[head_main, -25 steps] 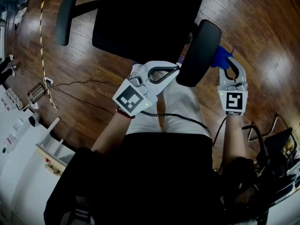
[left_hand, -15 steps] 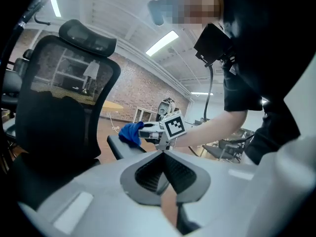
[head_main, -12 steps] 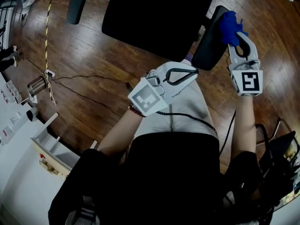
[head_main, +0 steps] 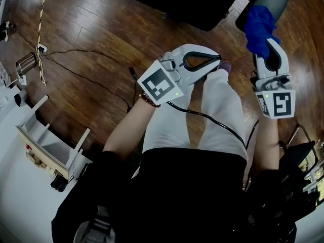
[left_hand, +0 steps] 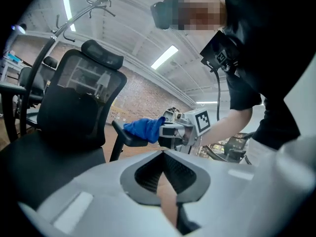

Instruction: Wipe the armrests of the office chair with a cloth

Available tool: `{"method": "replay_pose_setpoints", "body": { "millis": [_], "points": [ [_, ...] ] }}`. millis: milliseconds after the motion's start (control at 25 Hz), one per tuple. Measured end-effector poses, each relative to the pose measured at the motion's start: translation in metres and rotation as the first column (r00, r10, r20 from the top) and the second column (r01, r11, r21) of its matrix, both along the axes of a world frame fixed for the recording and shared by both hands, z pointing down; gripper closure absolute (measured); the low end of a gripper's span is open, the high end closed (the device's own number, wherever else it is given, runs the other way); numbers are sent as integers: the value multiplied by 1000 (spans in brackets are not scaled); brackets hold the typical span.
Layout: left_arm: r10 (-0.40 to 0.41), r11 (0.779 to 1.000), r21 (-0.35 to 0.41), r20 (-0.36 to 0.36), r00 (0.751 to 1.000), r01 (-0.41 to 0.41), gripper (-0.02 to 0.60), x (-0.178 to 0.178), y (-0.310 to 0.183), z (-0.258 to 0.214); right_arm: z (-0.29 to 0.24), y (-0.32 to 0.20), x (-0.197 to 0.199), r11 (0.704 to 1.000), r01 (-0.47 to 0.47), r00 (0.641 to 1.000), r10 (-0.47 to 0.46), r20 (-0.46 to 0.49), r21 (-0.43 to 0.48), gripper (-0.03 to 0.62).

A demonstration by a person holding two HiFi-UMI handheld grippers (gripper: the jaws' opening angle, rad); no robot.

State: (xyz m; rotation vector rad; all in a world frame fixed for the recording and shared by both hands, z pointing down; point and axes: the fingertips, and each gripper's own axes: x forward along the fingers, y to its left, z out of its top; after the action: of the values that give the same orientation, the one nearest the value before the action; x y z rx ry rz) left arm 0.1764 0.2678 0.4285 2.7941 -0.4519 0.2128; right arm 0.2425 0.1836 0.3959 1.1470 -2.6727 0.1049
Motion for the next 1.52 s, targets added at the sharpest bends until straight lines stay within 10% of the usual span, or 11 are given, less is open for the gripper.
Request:
{"method": "replay_pose_setpoints", "body": {
  "millis": [480,680,880,1120,1520],
  "points": [
    [34,989,147,-55,998,-26,575,79,-29,106,62,42,19,897,400,894,-427,135,186,557],
    [59,973,228,-109,992,-33,577,113,-40,160,101,-25,54,925,207,910,-302,286,318,556],
    [31,941,340,-126,992,13,577,127,-40,193,82,-65,49,874,50,924,-224,310,483,556],
    [33,943,332,-154,988,20,577,130,-45,214,70,-103,51,925,-120,928,-24,372,361,554],
    [15,958,282,-192,981,41,577,126,-49,221,57,-72,27,918,-53,905,-122,408,392,556]
  ]
}}
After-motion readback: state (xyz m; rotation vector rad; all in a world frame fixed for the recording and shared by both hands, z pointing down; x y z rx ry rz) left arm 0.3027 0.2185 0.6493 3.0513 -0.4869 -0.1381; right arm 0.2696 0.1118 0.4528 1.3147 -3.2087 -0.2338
